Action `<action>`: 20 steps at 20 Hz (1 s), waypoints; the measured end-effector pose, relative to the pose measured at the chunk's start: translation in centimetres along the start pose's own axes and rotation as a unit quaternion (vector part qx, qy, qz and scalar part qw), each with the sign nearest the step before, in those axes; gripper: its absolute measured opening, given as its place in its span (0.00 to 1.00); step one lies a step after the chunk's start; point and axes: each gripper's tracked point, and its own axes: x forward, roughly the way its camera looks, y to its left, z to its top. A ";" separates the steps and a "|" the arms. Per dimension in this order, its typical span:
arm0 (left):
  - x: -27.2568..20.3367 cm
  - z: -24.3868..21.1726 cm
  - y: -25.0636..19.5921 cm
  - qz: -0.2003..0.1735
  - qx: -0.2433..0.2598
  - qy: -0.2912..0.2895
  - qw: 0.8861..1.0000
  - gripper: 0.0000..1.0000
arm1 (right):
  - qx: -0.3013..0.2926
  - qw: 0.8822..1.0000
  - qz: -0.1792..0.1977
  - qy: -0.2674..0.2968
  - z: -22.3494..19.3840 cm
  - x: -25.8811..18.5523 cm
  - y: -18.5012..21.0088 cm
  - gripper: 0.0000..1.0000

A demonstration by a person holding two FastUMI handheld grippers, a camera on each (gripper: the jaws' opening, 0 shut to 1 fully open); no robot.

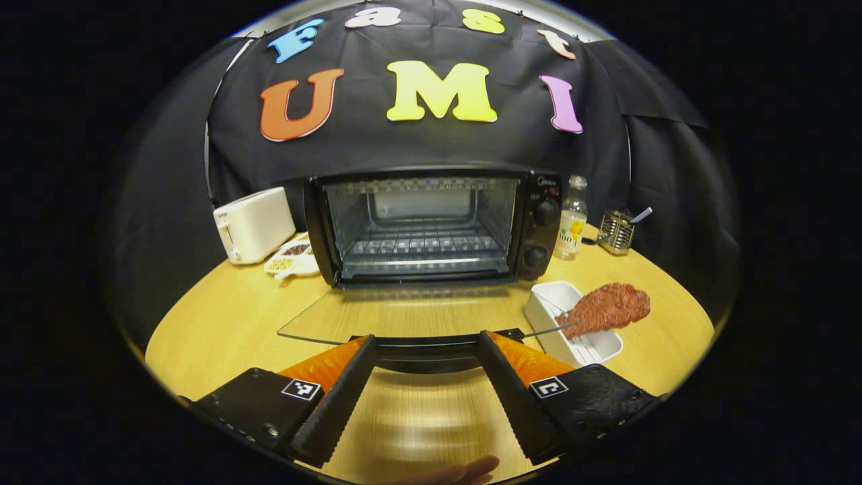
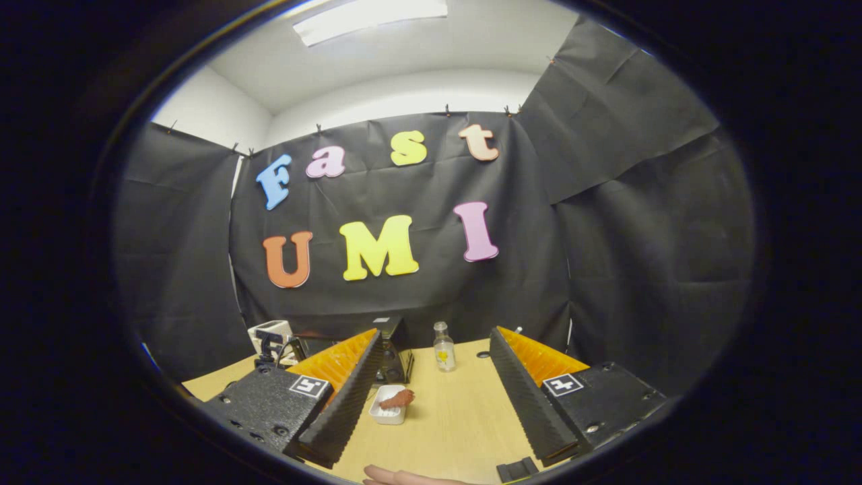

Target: Open the electric oven with the left hand, put the food in, and close the electric oven.

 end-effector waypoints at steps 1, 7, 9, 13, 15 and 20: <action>0.4 -1.3 0.1 -0.001 -0.002 0.016 1.000 0.96 | -0.001 1.000 0.001 0.001 -0.1 0.1 0.1 0.96; 0.3 -2.7 0.1 -0.002 -0.003 0.025 1.000 0.96 | -0.004 1.000 0.003 0.011 -0.7 0.6 1.1 0.96; 0.1 -2.2 0.0 -0.004 0.000 0.016 1.000 0.96 | -0.007 1.000 0.005 0.016 -0.9 0.8 1.5 0.96; -2.7 0.1 1.5 0.024 0.004 -0.019 1.000 0.96 | -0.008 0.998 0.015 0.053 -2.3 1.9 2.9 1.00; -5.3 2.1 2.1 0.031 0.003 -0.050 0.998 0.95 | 0.003 0.997 0.028 0.077 -3.2 2.6 4.1 1.00; -13.9 6.8 3.2 0.021 -0.005 -0.140 0.990 0.95 | 0.008 0.986 0.060 0.157 -7.4 5.1 5.5 1.00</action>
